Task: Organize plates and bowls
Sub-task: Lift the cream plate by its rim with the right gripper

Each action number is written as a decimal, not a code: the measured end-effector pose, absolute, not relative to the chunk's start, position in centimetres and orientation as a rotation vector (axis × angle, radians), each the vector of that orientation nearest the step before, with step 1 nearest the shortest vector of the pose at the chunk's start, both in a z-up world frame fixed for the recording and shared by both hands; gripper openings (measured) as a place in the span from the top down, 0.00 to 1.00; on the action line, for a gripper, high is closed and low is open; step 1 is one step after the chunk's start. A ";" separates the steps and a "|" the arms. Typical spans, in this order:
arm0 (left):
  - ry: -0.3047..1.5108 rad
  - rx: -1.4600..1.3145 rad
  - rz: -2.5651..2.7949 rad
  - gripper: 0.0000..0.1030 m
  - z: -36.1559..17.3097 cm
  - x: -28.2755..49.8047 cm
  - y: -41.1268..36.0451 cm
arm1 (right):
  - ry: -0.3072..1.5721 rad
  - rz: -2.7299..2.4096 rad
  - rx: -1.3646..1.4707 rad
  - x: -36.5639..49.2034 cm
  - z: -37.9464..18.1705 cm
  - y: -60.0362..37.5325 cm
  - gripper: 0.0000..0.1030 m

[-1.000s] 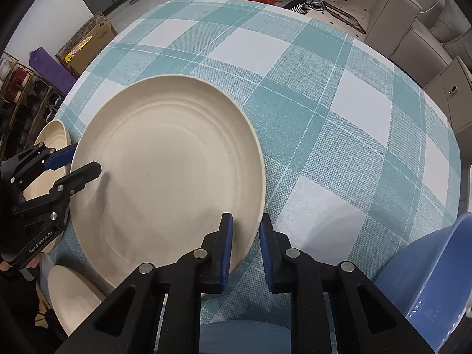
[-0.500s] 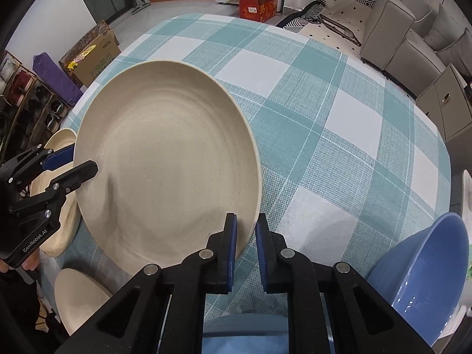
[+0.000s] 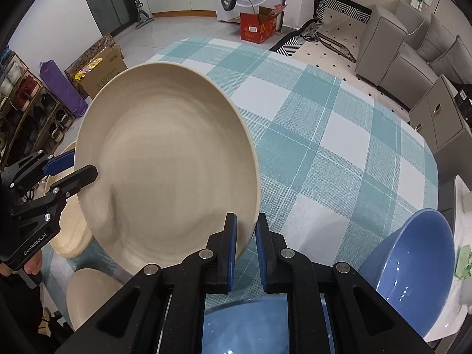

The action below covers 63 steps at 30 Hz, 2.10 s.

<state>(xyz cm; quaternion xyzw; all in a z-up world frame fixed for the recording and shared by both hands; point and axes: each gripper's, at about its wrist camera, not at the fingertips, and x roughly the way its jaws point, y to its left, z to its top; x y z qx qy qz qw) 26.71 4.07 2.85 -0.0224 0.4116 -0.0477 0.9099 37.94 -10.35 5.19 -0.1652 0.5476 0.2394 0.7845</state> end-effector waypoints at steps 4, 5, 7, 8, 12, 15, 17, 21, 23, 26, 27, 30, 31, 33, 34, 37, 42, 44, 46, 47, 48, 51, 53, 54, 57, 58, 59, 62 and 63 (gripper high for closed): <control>0.822 -0.044 -0.098 0.70 3.7 25.8 4.2 | 1.150 0.519 -0.352 37.0 6.3 -10.4 0.87; 0.813 -0.044 -0.097 0.70 4.0 25.6 4.2 | 1.145 0.519 -0.351 36.9 6.5 -10.4 0.87; 0.797 -0.042 -0.092 0.70 4.5 25.1 4.2 | 1.128 0.519 -0.350 36.3 7.1 -10.4 0.87; 0.789 -0.042 -0.090 0.70 4.7 24.9 4.2 | 1.120 0.520 -0.349 36.1 7.4 -10.5 0.87; 0.761 -0.036 -0.084 0.70 5.6 23.8 4.3 | 1.085 0.523 -0.342 34.8 8.6 -10.6 0.87; 0.742 -0.034 -0.079 0.70 6.2 23.0 4.4 | 1.064 0.530 -0.335 33.9 9.4 -10.7 0.87; 0.730 -0.034 -0.079 0.70 6.5 22.5 4.5 | 1.053 0.533 -0.329 33.3 9.8 -10.8 0.87; 0.710 -0.032 -0.075 0.70 7.0 21.4 4.5 | 1.027 0.535 -0.322 32.0 10.6 -11.1 0.87; 0.701 -0.033 -0.073 0.70 7.1 21.0 4.6 | 1.016 0.537 -0.319 31.4 11.1 -11.2 0.87; 0.690 -0.034 -0.071 0.70 7.3 20.1 4.6 | 0.999 0.538 -0.313 30.5 11.6 -11.4 0.87; 0.686 -0.032 -0.070 0.70 7.3 19.8 4.4 | 0.991 0.539 -0.312 30.1 11.8 -11.4 0.87; 0.671 -0.028 -0.066 0.70 7.6 18.9 4.3 | 0.975 0.542 -0.306 29.2 12.3 -11.6 0.87; 0.665 -0.028 -0.064 0.70 7.8 18.6 4.3 | 0.969 0.544 -0.303 28.9 12.4 -11.7 0.87; 0.656 -0.026 -0.059 0.70 8.0 18.1 4.3 | 0.959 0.547 -0.304 28.3 12.6 -11.7 0.87; 0.650 -0.024 -0.056 0.70 8.1 17.8 4.3 | 0.952 0.549 -0.303 27.9 12.7 -11.8 0.87; 0.629 -0.022 -0.053 0.70 8.6 16.8 4.3 | 0.933 0.552 -0.298 26.7 13.2 -11.9 0.87; 0.597 -0.018 -0.054 0.70 9.2 15.3 4.0 | 0.903 0.549 -0.298 24.9 14.0 -12.1 0.87; 0.587 -0.014 -0.056 0.70 9.3 14.7 3.9 | 0.892 0.547 -0.298 24.1 14.3 -12.3 0.87; 0.581 -0.011 -0.061 0.70 9.3 14.3 3.8 | 0.884 0.545 -0.296 23.4 14.5 -12.5 0.87; 0.580 -0.009 -0.064 0.70 9.3 14.1 3.8 | 0.881 0.545 -0.295 23.2 14.6 -12.6 0.87; 0.579 -0.006 -0.066 0.70 9.4 13.9 3.8 | 0.877 0.545 -0.294 22.8 14.7 -12.7 0.87; 0.577 -0.003 -0.070 0.70 9.5 13.3 3.7 | 0.868 0.547 -0.290 22.0 14.8 -12.8 0.87; 0.575 -0.001 -0.072 0.70 9.5 13.0 3.8 | 0.864 0.548 -0.291 21.7 14.9 -12.9 0.87; 0.576 -0.002 -0.072 0.70 9.5 12.9 3.7 | 0.861 0.550 -0.290 21.4 15.0 -12.9 0.87; 0.575 0.003 -0.071 0.70 9.6 12.6 3.7 | 0.853 0.552 -0.288 20.9 15.1 -12.9 0.87; 0.575 0.004 -0.070 0.70 9.5 12.4 3.7 | 0.851 0.554 -0.286 20.6 15.1 -13.0 0.87; 0.576 0.006 -0.071 0.70 9.5 12.2 3.7 | 0.849 0.556 -0.284 20.5 15.1 -13.0 0.87; 0.580 0.013 -0.071 0.70 9.4 11.7 3.5 | 0.847 0.559 -0.277 20.1 14.9 -13.0 0.87; 0.580 0.016 -0.071 0.70 9.4 11.6 3.4 | 0.848 0.561 -0.276 19.9 14.7 -13.0 0.87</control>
